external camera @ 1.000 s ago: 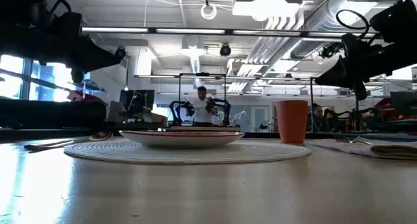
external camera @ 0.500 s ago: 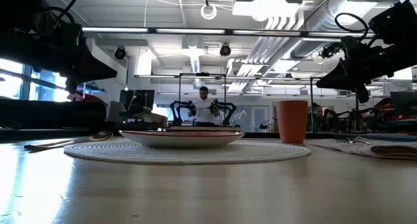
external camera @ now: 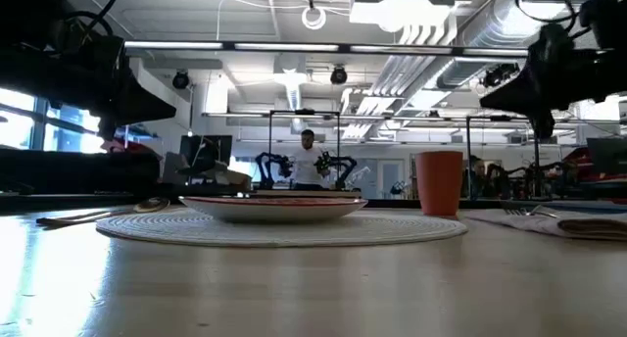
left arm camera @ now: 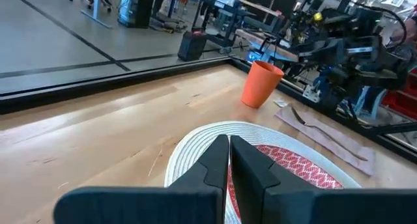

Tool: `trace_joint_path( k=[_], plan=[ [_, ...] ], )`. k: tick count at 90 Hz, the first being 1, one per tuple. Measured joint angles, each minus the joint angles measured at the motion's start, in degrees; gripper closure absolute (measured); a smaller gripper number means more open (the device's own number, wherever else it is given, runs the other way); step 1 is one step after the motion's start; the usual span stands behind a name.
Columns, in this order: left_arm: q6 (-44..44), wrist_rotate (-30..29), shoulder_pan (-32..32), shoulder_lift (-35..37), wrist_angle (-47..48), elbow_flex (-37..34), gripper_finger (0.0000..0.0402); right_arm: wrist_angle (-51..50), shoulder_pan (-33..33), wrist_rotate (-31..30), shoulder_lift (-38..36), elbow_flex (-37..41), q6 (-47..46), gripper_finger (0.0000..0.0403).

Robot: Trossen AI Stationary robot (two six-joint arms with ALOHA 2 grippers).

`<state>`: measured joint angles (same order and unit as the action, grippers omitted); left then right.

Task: Set table place
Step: Return to Home Position

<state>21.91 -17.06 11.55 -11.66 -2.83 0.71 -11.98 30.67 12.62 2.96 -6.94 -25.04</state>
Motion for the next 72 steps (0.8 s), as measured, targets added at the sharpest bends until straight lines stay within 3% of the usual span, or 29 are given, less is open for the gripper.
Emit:
trace_joint_path(
  k=[18,40,51,72],
  plan=[
    [0.0,0.1,0.0,-0.1,0.1,0.0,0.0401,1.5,-11.5,-1.8,-2.8,-0.1,0.1,0.0403],
    [0.0,0.0,0.0,0.0,0.0,0.0,0.0401,14.7,-21.4,-14.6,-2.9,3.5,27.9,0.0403],
    [0.0,0.0,0.0,-0.1,0.0,0.0,0.0401,14.1,-23.8,-22.3,-2.9,6.4,24.7,0.0403],
    [0.0,0.0,0.0,-0.1,0.0,0.0,0.0401,13.8,-23.9,-18.8,-2.1,6.4,22.9,0.0403]
  ],
)
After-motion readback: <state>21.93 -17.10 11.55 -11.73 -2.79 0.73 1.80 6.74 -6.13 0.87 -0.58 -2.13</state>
